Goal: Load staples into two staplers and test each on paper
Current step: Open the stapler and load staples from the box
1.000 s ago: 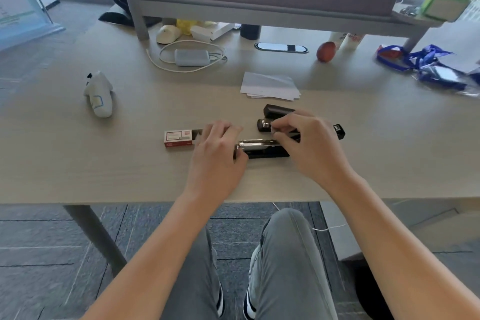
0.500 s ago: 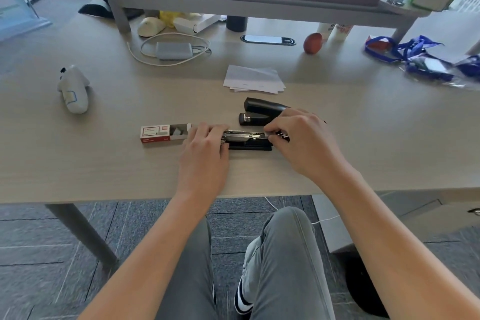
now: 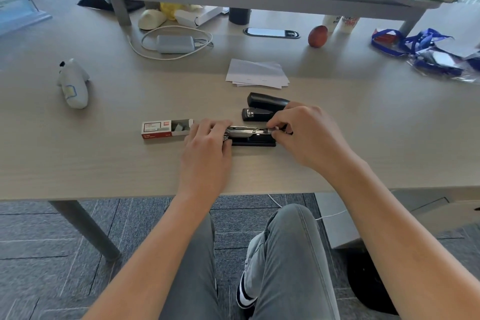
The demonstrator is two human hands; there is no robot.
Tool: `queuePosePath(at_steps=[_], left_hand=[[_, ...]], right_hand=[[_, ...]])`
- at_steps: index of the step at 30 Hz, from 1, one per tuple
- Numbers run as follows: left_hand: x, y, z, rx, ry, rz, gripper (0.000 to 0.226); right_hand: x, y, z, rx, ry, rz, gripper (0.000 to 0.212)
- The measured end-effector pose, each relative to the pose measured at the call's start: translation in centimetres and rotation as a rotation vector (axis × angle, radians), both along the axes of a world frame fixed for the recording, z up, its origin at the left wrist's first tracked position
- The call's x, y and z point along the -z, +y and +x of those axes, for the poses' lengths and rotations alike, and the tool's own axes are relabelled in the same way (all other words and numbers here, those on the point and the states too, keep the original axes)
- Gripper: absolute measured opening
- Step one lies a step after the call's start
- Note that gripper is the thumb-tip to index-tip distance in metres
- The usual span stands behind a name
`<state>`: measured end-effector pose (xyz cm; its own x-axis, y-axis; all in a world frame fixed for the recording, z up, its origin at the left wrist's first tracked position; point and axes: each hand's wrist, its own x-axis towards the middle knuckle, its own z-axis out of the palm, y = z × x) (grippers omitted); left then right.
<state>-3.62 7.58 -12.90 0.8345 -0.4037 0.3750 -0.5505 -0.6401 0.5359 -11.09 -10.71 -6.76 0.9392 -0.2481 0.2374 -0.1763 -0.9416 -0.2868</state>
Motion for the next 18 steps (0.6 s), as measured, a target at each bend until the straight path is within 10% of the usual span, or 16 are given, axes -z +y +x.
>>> queuePosePath(at_steps=[18], left_hand=[[0.1,0.4,0.4,0.012,0.053,-0.065,0.038]], right_hand=[[0.6,2.3,1.0,-0.105,-0.050,-0.118,0.029]])
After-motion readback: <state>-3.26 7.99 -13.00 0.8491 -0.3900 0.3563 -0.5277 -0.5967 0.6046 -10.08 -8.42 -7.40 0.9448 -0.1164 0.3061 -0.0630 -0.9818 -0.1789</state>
